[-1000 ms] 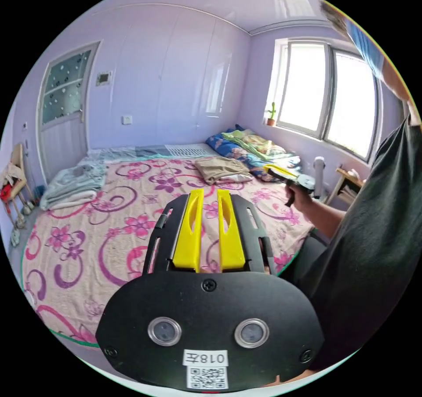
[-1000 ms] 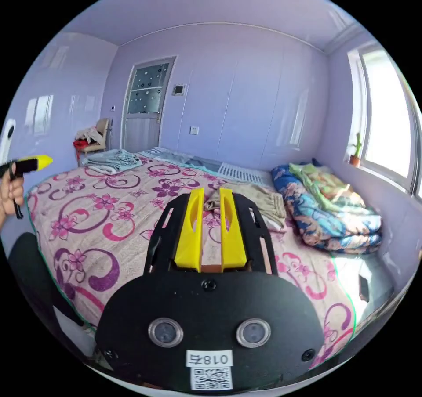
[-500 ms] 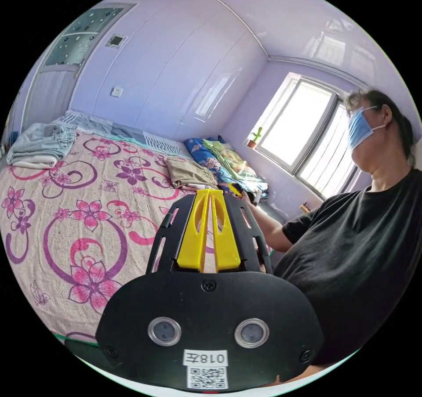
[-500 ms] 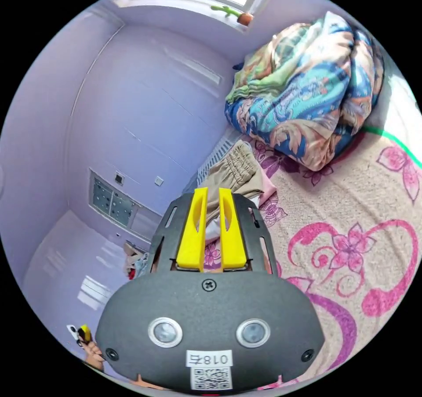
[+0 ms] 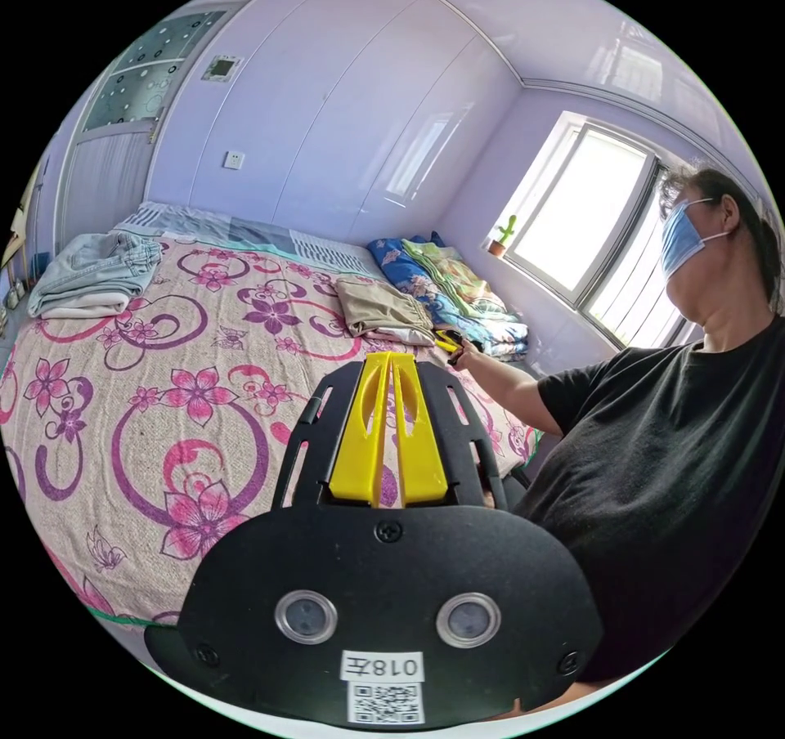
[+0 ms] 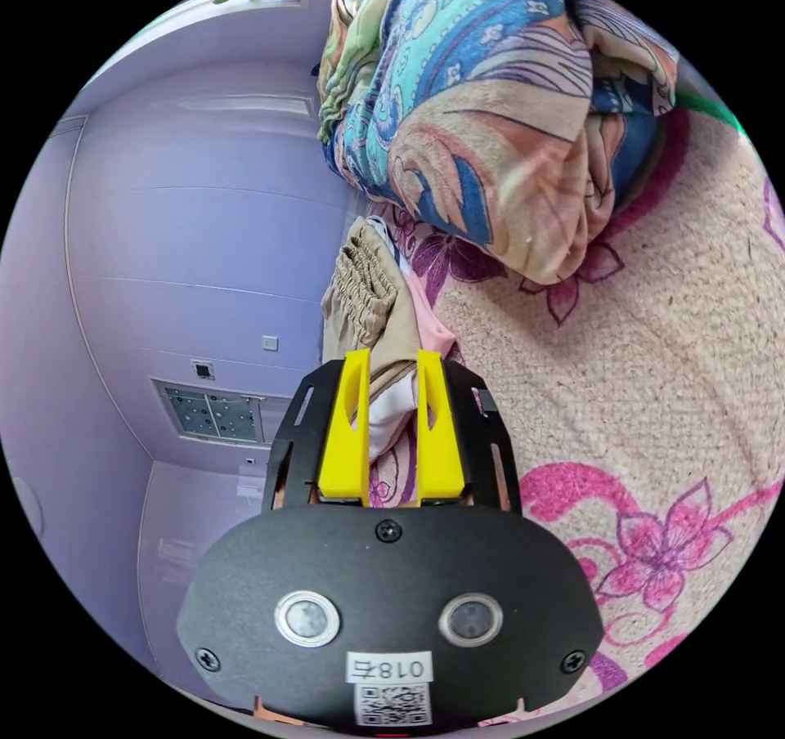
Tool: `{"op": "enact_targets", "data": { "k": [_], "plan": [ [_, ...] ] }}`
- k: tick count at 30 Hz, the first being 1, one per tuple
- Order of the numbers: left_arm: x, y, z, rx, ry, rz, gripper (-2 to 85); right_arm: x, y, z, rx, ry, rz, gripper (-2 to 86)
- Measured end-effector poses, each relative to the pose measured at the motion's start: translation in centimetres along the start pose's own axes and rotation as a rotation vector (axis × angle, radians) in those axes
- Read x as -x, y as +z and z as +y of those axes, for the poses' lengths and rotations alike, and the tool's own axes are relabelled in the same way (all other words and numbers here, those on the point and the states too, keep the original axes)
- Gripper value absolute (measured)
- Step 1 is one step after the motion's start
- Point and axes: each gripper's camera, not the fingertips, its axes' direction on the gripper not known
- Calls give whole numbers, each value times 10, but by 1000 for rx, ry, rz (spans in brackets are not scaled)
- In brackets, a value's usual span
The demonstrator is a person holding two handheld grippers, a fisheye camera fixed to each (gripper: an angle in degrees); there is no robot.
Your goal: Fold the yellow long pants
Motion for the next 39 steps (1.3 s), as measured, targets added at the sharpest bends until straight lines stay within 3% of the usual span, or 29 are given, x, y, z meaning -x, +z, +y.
{"op": "enact_targets", "data": {
  "k": [6,9,13,26,39],
  "plan": [
    [-4,-3,-3,-3,-15,-15,-10,14,-3,-26,27,4,-23,92],
    [-6,-8,-6,-18,-17,-26,-10,21,-14,-32,-22,17,96,87],
    [-7,-8,-7,-18,-27,-35,-10,22,-4,-46,41,29,-40,100],
    [-14,-2,-12,-13,-46,-44,-10,96,19,-60,61,-116,102,84],
    [-15,0,-10,-10,-68,-81,-10,89,62,-40,63,-39,77,103]
  ]
}}
